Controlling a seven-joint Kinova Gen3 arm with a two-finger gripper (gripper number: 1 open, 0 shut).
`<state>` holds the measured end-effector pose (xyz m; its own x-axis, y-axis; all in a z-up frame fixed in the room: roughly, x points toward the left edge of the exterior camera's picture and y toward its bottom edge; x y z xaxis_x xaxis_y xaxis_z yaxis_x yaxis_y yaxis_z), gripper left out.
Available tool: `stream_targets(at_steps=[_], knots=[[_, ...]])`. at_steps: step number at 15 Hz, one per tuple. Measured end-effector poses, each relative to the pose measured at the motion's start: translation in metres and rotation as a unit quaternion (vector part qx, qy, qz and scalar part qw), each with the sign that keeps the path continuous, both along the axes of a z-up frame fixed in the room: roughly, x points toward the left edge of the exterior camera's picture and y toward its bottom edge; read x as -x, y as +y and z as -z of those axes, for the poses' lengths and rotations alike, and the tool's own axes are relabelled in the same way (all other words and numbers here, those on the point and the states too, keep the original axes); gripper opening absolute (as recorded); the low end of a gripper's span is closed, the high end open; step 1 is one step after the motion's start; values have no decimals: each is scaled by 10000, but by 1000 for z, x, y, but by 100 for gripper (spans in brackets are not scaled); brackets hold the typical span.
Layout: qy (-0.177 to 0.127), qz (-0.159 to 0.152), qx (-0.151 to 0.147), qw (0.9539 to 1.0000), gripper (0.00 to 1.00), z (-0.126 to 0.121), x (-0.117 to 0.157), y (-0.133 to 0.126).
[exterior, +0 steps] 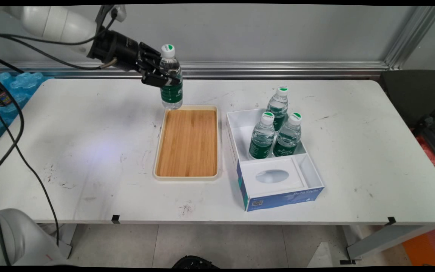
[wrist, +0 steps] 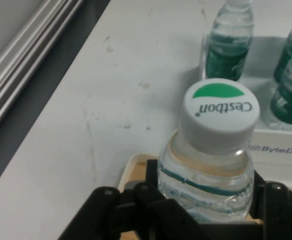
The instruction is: Place the picked object on the tray
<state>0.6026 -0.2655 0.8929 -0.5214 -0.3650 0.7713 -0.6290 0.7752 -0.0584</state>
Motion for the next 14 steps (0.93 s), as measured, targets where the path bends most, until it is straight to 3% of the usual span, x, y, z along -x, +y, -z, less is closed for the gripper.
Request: stream_targets(at_steps=[14], knots=[[168,-4,100,9998,0,78,11,-33]])
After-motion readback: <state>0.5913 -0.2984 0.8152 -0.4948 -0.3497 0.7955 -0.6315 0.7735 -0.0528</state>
